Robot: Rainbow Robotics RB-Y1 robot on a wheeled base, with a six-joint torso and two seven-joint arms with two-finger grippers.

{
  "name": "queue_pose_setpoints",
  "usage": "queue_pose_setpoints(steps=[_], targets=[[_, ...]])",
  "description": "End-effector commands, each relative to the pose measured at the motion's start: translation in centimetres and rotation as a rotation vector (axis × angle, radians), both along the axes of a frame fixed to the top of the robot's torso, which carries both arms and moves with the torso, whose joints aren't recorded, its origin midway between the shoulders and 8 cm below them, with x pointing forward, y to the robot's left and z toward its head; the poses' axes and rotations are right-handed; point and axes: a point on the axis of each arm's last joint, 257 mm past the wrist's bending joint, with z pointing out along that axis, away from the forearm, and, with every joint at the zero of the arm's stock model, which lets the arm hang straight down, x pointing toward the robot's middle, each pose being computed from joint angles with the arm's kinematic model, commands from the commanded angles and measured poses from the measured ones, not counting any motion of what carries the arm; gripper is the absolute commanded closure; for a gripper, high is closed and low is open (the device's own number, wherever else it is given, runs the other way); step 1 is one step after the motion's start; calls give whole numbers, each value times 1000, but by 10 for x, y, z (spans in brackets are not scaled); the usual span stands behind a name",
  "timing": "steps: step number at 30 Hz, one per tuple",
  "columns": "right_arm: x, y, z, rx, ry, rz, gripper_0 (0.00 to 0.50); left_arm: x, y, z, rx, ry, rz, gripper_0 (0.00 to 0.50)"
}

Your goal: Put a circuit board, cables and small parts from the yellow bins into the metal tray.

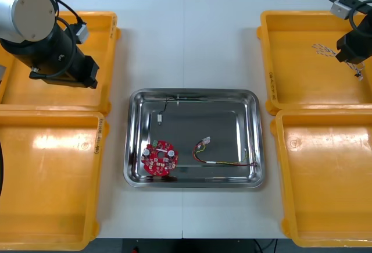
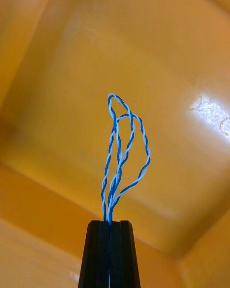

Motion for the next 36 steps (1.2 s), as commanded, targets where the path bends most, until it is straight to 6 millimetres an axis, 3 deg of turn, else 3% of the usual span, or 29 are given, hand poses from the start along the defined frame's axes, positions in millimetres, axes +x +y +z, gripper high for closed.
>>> queue_pose_setpoints(steps=[1,3,9,23,28,36], targets=[[-12,-2,29,-8,-23,-34,500,25,26,35,-3,-93,85,0],[-18,1,32,-13,-10,-29,500,29,30,34,1,-102,91,0],[-13,19,55,-17,-88,-1,500,44,46,27,21,-127,94,0],[-16,99,74,-88,-191,178,500,69,69,9,22,-171,110,0],[-32,137,64,-138,-213,289,500,78,78,2,47,-186,76,0],[-62,179,42,-149,-192,451,500,82,85,-8,51,-195,71,0]])
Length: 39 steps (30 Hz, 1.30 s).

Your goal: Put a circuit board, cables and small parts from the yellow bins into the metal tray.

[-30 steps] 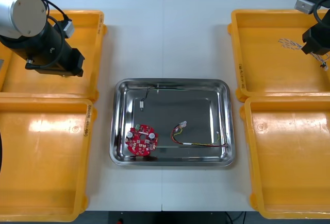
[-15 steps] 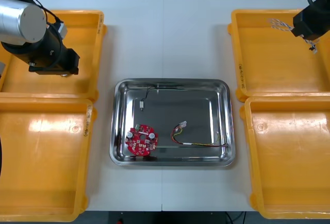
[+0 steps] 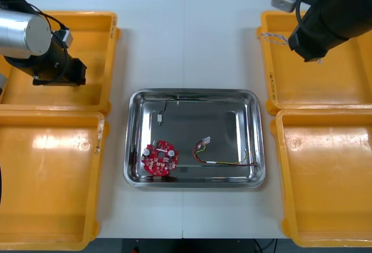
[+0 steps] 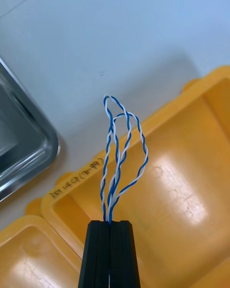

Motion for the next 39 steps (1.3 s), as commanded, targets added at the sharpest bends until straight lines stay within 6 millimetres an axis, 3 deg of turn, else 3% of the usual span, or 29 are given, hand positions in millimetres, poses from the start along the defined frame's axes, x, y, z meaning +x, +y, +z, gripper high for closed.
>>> queue_pose_setpoints(steps=[1,9,18,28,39], targets=[[-21,33,-14,-11,27,102,500,17,22,36,66,-82,-48,0],[-47,68,-47,-77,110,249,500,21,24,26,81,-87,-57,0],[-69,89,-84,-179,175,359,500,22,28,14,87,-83,-57,0],[-71,131,-91,-206,126,445,500,20,29,-4,102,-87,-75,0],[-51,147,-107,-243,58,452,500,15,27,-15,98,-72,-84,0]])
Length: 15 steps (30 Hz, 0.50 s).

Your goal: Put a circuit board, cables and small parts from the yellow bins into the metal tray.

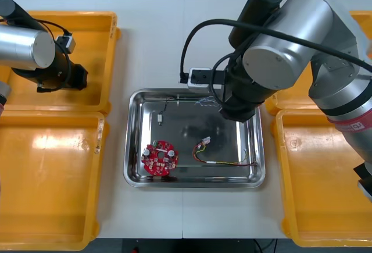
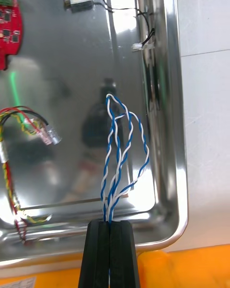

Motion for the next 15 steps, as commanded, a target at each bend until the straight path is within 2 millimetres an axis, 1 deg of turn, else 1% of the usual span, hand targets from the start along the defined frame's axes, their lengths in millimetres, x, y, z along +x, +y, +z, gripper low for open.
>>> queue_pose_setpoints(steps=[1,6,11,12,15], targets=[[10,21,1,-4,-44,62,500,1,18,6,73,-18,-55,0],[20,28,-7,27,-41,63,500,0,16,4,64,-15,-58,0],[25,29,-23,-18,-67,79,500,0,16,4,67,-16,-62,0],[26,29,-23,-24,-77,80,500,0,17,4,66,-17,-61,0],[28,27,-30,-33,-76,73,500,1,17,2,63,-23,-64,36]])
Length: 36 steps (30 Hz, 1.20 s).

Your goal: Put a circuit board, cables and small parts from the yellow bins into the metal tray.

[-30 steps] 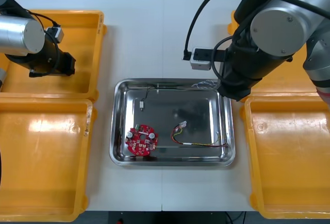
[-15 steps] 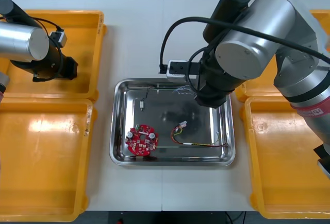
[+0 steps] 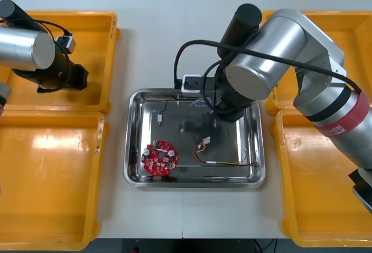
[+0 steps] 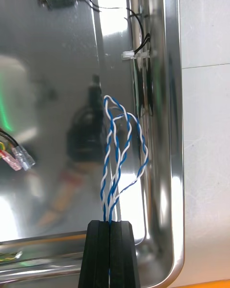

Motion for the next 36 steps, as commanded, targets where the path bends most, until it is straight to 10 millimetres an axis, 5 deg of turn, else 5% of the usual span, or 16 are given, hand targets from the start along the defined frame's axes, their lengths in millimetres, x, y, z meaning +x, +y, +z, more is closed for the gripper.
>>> queue_pose_setpoints(steps=[1,3,4,6,7,33,35,36], targets=[[1,14,-3,-13,-20,43,500,0,18,2,68,-20,-63,41],[1,12,-8,-12,-13,40,500,0,18,1,69,-19,-63,63],[2,11,-11,-8,-8,36,500,0,18,1,71,-20,-67,141],[3,9,-16,-6,0,33,500,0,18,1,70,-19,-68,478],[3,8,-18,-5,1,33,500,0,18,1,70,-20,-68,498],[7,-12,-48,-5,-21,50,499,-5,28,14,93,17,-60,500],[7,-13,-47,-8,-25,51,444,-6,27,19,88,25,-57,500],[8,-13,-46,-12,-31,52,339,-7,28,22,84,29,-53,500]])
